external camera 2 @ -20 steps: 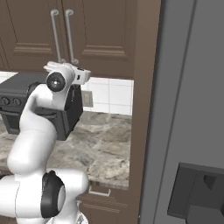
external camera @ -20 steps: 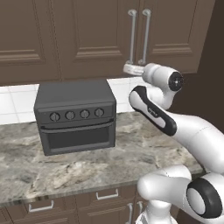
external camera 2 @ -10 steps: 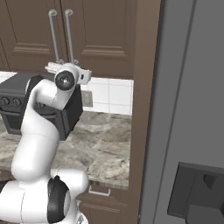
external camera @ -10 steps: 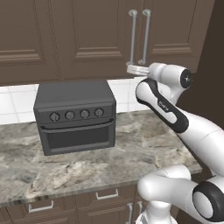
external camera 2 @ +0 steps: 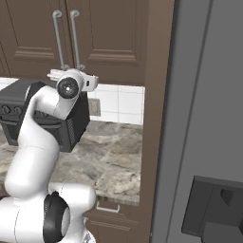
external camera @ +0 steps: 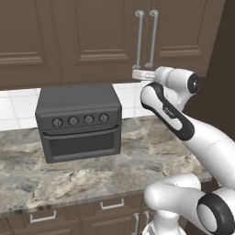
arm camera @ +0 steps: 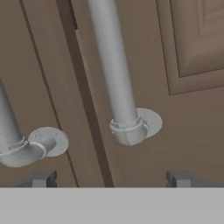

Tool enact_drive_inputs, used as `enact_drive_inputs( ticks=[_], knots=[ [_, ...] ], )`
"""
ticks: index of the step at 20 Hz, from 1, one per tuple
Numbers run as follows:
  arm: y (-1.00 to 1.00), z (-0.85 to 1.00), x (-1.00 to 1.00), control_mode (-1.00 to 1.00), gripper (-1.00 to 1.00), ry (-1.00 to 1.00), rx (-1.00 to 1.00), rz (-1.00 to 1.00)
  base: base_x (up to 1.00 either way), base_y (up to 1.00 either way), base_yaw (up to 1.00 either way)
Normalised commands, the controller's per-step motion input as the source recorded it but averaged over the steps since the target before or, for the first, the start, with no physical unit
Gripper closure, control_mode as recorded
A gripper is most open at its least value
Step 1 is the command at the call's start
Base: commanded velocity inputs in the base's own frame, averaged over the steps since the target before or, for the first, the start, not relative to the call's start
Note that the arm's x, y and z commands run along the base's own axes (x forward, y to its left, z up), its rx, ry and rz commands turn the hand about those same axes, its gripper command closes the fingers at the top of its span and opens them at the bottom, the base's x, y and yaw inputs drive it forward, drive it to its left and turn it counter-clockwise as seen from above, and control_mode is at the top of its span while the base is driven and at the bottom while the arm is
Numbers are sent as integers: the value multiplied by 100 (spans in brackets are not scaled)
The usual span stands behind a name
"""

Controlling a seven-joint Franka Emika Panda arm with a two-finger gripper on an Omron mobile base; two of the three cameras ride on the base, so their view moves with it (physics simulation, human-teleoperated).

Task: Open the cabinet and move the ladle to the pot. Then close the cabinet.

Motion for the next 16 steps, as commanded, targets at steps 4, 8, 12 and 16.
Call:
enact_drive_inputs(
  ticks=[4, 8, 12, 16],
  knots=[
    [26, 0, 27, -100, -100, 0, -3, -10, 0, 0, 0],
    [36, 0, 63, -100, -100, 1, -2, -13, 0, 0, 0],
    [33, 0, 74, -100, -100, 6, 0, -12, 0, 0, 0],
    [28, 0, 70, -100, -100, 10, 0, -9, 0, 0, 0]
  ],
)
